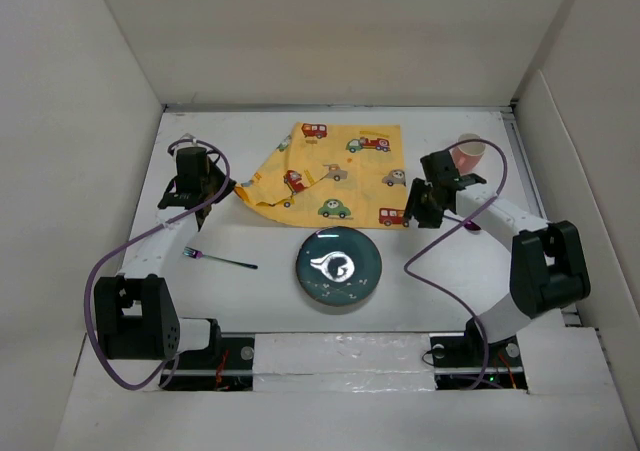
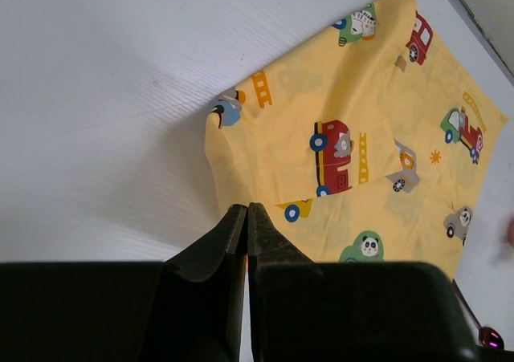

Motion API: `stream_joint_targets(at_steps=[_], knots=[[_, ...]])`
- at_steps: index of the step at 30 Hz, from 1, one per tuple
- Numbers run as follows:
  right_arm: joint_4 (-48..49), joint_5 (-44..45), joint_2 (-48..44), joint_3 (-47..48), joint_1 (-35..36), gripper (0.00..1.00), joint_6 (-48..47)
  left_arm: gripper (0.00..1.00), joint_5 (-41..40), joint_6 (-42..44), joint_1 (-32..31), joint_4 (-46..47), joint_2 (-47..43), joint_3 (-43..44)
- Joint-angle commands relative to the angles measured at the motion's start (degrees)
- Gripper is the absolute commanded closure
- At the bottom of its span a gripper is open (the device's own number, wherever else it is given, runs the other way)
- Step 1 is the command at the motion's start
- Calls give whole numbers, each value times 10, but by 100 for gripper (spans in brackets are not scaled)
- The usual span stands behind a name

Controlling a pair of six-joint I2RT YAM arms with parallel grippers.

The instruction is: Set the dinner table for one person

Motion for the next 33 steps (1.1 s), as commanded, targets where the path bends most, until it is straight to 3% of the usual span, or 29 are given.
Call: stream_joint_targets(at_steps=[1,13,17,18,24,32,33], knots=[[26,20,20,-2,6,48,10,100,19,9,1,29,-4,11],[14,44,114,38,30,51,28,100,39,-7,1,37,-14,-4],[16,74,128,43,36,70,44,100,40,-14,1,37,-13,-9],[19,75,128,43,36,70,44,100,40,-14,1,37,-13,-9],[30,97,131,54,42,100,43,100,38,-12,1,52,-10,-5],[40,133,63,65,53,100,33,100,31,-11,1,43,-10,34],[23,131,68,69,53,95,31,100,30,-10,1,43,-10,37]])
